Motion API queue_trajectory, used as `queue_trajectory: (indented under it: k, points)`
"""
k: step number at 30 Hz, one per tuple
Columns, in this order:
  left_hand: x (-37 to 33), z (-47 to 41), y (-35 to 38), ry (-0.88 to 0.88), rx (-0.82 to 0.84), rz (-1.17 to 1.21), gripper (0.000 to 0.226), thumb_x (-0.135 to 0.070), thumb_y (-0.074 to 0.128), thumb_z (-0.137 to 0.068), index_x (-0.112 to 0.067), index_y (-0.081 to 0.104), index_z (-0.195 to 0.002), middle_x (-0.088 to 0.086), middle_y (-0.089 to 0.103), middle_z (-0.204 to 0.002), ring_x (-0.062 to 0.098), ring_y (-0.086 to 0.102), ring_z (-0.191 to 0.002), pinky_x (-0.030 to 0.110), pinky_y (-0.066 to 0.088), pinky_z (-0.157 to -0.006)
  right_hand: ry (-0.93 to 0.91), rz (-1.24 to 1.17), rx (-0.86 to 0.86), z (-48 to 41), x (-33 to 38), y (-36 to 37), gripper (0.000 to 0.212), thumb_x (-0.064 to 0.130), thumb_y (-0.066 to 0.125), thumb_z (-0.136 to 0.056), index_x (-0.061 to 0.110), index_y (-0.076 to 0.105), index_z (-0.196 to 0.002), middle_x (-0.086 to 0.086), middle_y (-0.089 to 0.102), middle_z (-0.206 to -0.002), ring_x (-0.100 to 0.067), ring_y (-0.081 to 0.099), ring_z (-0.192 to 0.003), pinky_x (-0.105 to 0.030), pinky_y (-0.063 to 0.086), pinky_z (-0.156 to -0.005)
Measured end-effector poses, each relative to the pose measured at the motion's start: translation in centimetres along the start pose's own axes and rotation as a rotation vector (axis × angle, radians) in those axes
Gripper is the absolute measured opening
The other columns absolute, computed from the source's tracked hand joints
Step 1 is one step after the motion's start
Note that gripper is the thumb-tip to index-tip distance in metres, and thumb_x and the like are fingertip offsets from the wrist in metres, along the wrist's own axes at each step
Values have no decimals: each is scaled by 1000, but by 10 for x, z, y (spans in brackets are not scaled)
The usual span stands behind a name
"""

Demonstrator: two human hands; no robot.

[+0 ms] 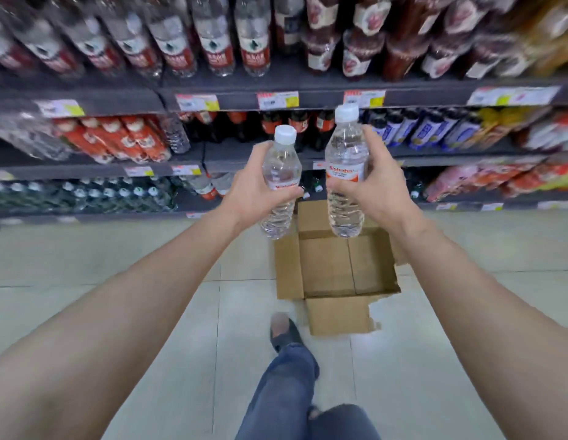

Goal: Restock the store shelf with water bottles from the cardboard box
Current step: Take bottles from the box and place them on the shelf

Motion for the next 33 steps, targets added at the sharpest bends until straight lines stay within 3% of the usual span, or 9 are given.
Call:
queue_trajectory:
  k: [3, 5, 10, 16, 20, 25, 29, 31, 33]
  points:
    - [-43, 39, -46, 69, -62, 18, 85, -41, 92, -75, -33, 44, -145, -14, 69, -122, 11, 66, -117, 46, 52, -108, -61, 10, 19, 34, 69, -1, 85, 14, 90, -76, 50, 44, -138, 26, 69, -120, 1, 67, -113, -37, 52, -106]
    - [-67, 73, -76, 106, -116, 21, 87, -43, 93, -74, -33, 44, -146, -14, 65, -128, 12, 63, -121, 42, 49, -109, -104, -2, 50, 59, 111, 2, 91, 19, 90, -76, 42, 40, -148, 19, 68, -129, -3, 65, -118, -40, 52, -107]
    - [-109, 170, -161, 174, -243, 50, 84, -33, 94, -78, -39, 43, -144, -14, 64, -132, 9, 62, -122, 29, 48, -102, -220, -29, 35, 141, 215, 18, 102, 22, 88, -80, 41, 25, -158, 19, 58, -138, -4, 61, -121, -31, 51, -104]
    - [-131, 287, -287, 199, -334, -22, 99, -39, 96, -74, -34, 39, -155, -10, 57, -149, -4, 62, -120, 33, 48, -112, -362, -6, 95, 222, 337, 74, 92, 24, 87, -81, 45, 31, -151, 27, 54, -133, 0, 59, -118, -25, 47, -102]
    - [-120, 350, -384, 198, -429, -36, 99, -38, 95, -77, -32, 38, -158, -18, 52, -145, -2, 51, -126, 28, 43, -113, -422, -16, 146, 247, 410, 146, 93, 33, 89, -78, 49, 32, -150, 10, 53, -149, -19, 55, -134, -47, 47, -110]
    - [-64, 413, -525, 178, -528, -61, 100, -38, 93, -79, -31, 35, -160, -22, 47, -145, 2, 47, -133, 22, 40, -110, -456, -56, 217, 270, 490, 276, 102, 39, 89, -77, 50, 25, -155, 4, 41, -161, -25, 43, -145, -53, 42, -115]
    - [-3, 454, -647, 150, -543, -68, 99, -50, 96, -70, -37, 43, -153, -10, 60, -146, 16, 59, -134, 47, 49, -114, -455, -86, 232, 284, 550, 395, 105, 38, 88, -80, 45, 20, -159, 10, 31, -166, -15, 36, -148, -44, 38, -119]
    - [24, 469, -703, 138, -551, -85, 92, -47, 96, -70, -39, 47, -148, -13, 64, -141, 13, 63, -130, 48, 51, -112, -449, -115, 236, 288, 580, 450, 104, 33, 86, -83, 42, 18, -161, 13, 26, -166, -7, 31, -147, -29, 30, -115]
    - [46, 483, -753, 116, -560, -107, 94, -44, 97, -70, -38, 47, -149, -15, 66, -137, 9, 64, -126, 45, 52, -112, -445, -127, 244, 289, 608, 501, 101, 27, 83, -86, 39, 17, -162, 14, 21, -168, -9, 27, -151, -24, 31, -110]
Point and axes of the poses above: each hand's wrist, its own z-axis away from the middle knuckle, its own y-axis out of the palm, x = y × z, the point moved 4 cm from there along -z, towards the middle knuckle
